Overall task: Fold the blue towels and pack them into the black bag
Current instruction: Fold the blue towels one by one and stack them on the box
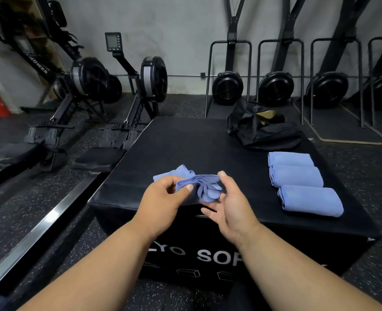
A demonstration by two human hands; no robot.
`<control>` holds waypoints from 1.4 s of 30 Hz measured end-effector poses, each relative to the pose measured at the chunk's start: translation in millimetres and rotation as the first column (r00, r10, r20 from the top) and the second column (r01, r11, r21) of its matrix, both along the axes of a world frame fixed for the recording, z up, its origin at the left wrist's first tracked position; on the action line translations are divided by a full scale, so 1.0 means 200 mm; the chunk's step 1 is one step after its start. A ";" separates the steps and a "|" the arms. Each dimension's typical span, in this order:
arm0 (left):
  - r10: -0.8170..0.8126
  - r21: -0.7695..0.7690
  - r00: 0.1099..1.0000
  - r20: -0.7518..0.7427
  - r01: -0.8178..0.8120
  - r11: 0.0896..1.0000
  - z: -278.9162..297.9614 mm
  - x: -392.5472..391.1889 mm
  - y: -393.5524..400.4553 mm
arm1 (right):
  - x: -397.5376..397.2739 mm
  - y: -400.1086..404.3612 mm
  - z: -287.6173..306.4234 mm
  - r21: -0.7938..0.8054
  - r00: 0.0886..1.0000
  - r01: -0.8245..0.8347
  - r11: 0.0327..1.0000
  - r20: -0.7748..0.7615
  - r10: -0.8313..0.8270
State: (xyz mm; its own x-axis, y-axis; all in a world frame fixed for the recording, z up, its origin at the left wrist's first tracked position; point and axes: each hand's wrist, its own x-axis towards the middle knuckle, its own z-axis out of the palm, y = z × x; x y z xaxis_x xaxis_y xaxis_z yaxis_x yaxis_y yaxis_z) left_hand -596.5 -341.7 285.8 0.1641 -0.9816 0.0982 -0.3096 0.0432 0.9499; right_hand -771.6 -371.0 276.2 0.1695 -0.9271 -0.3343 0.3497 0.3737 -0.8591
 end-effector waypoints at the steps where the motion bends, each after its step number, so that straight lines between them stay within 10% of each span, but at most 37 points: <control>1: -0.004 -0.001 1.000 0.009 0.004 1.000 0.00 -0.01 0.02 | -0.01 0.00 0.00 0.017 1.000 0.018 1.000 -0.011 -0.018; 8: -0.076 0.052 0.997 0.008 0.076 0.996 0.01 -0.04 0.19 | -0.07 0.02 -0.07 0.068 0.997 0.058 0.996 -0.060 -0.054; 12: -0.153 0.141 0.985 -0.078 0.163 0.977 0.01 -0.05 0.27 | -0.10 0.01 -0.03 -0.192 0.925 -0.008 0.981 -0.375 -0.066; 19: -0.055 -0.025 0.998 0.008 0.055 0.998 0.12 0.07 0.22 | -0.16 0.05 0.36 -0.460 0.717 -0.552 0.695 -0.687 0.115; 26: -0.288 -0.087 0.956 0.059 0.293 0.952 0.28 0.09 0.17 | -0.13 0.12 0.57 -0.483 0.678 -0.665 0.570 -0.711 0.189; 42: -0.173 -0.042 0.985 -0.022 0.172 0.984 0.29 0.16 0.14 | -0.21 0.00 0.47 -0.331 0.541 -0.619 0.712 -0.837 0.082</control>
